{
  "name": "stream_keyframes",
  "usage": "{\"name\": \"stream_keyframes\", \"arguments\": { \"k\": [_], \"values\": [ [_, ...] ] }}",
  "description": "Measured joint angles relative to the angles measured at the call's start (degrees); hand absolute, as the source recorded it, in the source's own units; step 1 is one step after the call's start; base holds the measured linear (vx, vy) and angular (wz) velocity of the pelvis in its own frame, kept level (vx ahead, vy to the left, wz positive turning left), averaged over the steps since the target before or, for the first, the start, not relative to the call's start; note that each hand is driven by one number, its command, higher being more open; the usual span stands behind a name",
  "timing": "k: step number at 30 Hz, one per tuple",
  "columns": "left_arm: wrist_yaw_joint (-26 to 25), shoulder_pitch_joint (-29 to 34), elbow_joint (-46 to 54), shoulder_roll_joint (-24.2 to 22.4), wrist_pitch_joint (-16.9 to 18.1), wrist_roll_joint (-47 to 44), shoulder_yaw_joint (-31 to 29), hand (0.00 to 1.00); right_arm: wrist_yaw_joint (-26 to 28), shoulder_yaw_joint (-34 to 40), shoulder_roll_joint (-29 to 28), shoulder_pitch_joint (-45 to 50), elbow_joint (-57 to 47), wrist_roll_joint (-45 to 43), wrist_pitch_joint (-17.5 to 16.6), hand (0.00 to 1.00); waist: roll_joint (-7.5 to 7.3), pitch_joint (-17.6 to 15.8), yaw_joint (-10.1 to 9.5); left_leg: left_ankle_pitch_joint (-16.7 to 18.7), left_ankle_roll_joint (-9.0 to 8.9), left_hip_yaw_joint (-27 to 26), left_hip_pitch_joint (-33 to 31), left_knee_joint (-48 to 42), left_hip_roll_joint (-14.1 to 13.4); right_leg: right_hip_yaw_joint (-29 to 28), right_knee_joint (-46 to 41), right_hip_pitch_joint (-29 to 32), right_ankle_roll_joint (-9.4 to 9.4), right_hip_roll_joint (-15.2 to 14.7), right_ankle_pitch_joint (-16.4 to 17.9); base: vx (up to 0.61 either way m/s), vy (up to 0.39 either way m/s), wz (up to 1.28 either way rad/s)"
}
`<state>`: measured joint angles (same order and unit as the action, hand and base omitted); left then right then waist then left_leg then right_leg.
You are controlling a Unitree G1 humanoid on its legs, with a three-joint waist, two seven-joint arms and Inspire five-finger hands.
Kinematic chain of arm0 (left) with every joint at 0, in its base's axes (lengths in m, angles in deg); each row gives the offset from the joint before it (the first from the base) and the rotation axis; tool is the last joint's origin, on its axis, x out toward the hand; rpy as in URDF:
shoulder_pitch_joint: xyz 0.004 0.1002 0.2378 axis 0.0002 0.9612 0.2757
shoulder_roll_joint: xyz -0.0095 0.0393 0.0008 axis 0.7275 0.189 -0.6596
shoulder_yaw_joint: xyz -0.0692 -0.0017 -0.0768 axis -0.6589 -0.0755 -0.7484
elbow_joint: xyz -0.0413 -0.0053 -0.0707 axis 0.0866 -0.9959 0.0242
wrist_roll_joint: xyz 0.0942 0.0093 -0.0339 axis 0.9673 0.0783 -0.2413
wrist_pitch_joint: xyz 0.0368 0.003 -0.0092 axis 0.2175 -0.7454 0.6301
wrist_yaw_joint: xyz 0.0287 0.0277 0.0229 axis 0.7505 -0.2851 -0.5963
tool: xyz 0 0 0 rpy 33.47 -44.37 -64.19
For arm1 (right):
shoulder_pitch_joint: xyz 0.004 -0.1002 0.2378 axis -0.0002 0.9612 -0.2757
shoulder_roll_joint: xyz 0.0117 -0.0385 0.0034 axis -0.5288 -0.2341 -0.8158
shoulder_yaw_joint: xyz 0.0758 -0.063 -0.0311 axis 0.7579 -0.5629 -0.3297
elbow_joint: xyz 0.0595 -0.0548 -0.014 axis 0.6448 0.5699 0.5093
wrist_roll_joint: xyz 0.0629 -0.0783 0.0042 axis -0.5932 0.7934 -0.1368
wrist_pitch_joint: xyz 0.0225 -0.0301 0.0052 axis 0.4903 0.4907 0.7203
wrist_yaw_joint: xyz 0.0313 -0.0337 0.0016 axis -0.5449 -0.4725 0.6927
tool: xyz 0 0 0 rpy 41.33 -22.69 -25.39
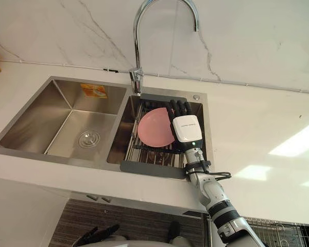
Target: Walk over to the sink, pick up the cup, carry it to the dishwasher, place the cup inside the dishwasher, then close the dishwasher door
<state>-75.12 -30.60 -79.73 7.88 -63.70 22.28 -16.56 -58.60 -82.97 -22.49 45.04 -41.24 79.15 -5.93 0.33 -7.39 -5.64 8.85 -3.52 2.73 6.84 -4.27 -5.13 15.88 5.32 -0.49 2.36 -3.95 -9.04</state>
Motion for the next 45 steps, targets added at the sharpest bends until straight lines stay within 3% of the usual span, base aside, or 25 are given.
{"name": "stream_keyframes", "arguments": {
  "k": [6,7,15,24,31,39,45],
  "values": [
    [0.0,0.5,0.0,0.0,0.9,0.0,0.0,1.00,-1.1,0.0,0.3,0.0,0.0,-1.5,-0.8,1.00,-0.01,0.0,0.02,0.0,0.09,0.5,0.1,0.2,0.2,0.3,0.0,-0.3,0.13,-0.3,0.1,-0.02,0.010,0.04],
    [0.0,0.6,0.1,0.0,1.1,0.0,0.0,1.00,-1.1,0.0,0.5,0.0,0.0,-1.5,-1.7,0.00,0.00,0.0,0.02,0.0,0.09,0.6,0.1,0.3,0.2,0.4,0.0,-0.3,0.13,-0.3,0.1,-0.03,-0.001,0.06],
    [0.1,0.8,0.1,0.0,1.7,0.0,0.1,1.00,-1.1,-0.5,2.5,0.0,0.0,-1.4,-7.0,0.00,0.09,-0.2,0.03,0.0,0.07,1.1,0.1,0.9,0.0,0.9,0.0,-0.3,0.09,0.0,0.1,-0.02,-0.001,0.03],
    [0.3,1.0,0.0,0.0,3.1,0.0,0.1,1.00,-2.2,-0.8,4.7,-1.6,-2.9,-1.4,-10.2,0.00,0.36,-0.4,-0.04,0.0,0.08,1.1,0.2,1.0,-0.1,0.9,0.0,-0.3,0.10,-0.1,0.2,0.00,0.000,0.00],
    [0.3,1.6,0.0,0.1,4.5,0.0,0.0,1.00,-2.3,-0.6,5.0,-2.7,-3.3,-2.6,-9.0,0.00,0.30,-0.5,-0.10,0.0,0.08,1.0,0.3,0.9,0.0,0.7,0.0,-0.3,0.10,-0.1,0.2,0.00,0.000,0.00],
    [0.3,1.9,0.0,0.1,4.8,-0.1,-0.1,1.00,7.5,1.9,6.6,-2.7,-6.1,-11.2,-9.2,0.00,0.39,-0.5,0.21,0.0,0.08,0.7,0.3,1.1,-0.1,0.4,0.0,-0.2,0.10,0.0,0.2,0.00,0.000,0.00],
    [0.2,2.0,-0.1,0.0,4.9,-0.1,-0.2,1.00,11.1,4.8,6.9,-2.3,-10.4,-17.2,-10.5,0.00,0.50,-0.6,0.27,0.0,0.09,-0.1,0.8,1.1,-0.1,-0.1,0.0,-0.3,0.10,0.0,0.2,0.00,0.000,-0.05]
  ]
}}
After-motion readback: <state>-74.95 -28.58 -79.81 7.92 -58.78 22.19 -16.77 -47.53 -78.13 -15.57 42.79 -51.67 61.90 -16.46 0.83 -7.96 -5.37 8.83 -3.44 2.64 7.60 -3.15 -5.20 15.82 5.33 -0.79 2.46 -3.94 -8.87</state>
